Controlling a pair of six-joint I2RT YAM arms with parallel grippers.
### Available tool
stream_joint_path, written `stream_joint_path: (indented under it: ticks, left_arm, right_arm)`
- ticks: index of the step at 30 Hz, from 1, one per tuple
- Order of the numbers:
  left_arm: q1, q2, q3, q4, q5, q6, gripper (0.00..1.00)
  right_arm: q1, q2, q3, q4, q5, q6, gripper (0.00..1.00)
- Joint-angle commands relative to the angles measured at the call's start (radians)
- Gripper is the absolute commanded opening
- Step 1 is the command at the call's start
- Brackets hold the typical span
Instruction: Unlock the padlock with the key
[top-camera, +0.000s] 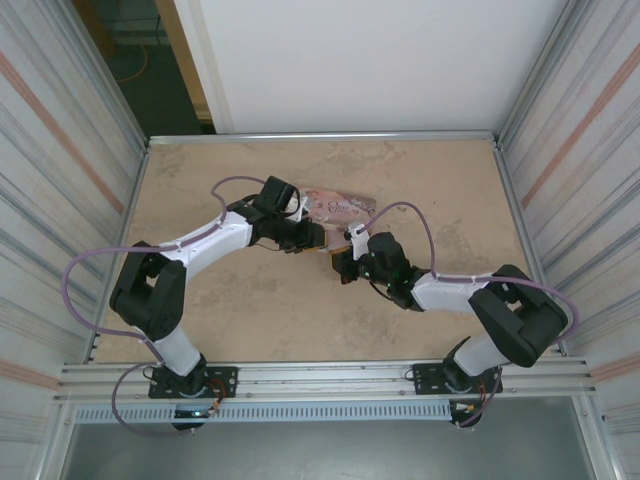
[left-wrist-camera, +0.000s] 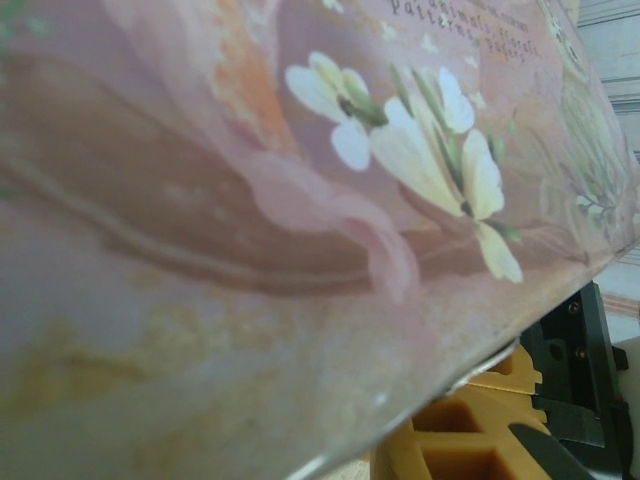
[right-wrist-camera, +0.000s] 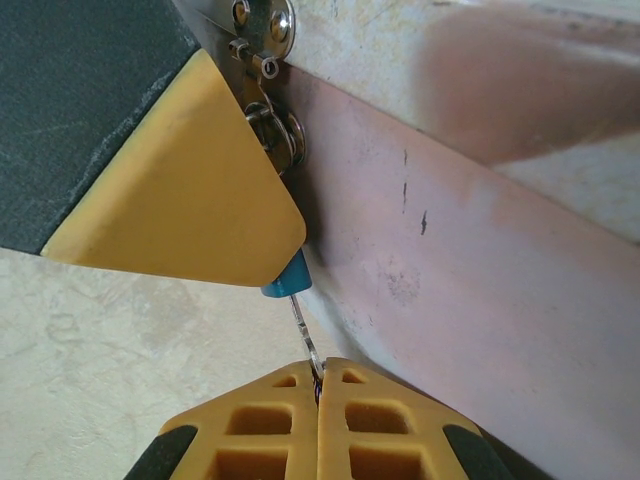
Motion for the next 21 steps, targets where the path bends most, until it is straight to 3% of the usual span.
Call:
stream_joint_path:
  ticks: [1,9,15,21]
  left_arm:
    - [-0.033,-0.024,0.012,0.023,0.109,0.054,0.17]
    - [-0.033,-0.026,0.009,0.023,0.118,0.050,0.17]
    - [-0.033,-0.033,0.016,0.023,0.146,0.036,0.17]
    - [-0.033,-0.042,0.017,0.012,0.149,0.033,0.17]
  right_arm:
    - [0.002,-0.016,0.087,0.138,-0.060,0.008,0.00]
    - [0.004,-0.028,0.095,0.131,-0.031,-0.017,0.00]
    - [0.032,-0.040,0.087,0.123,0.096,-0.102,0.00]
    - [0.030,-0.046,0.083,0.110,0.121,-0.158,0.00]
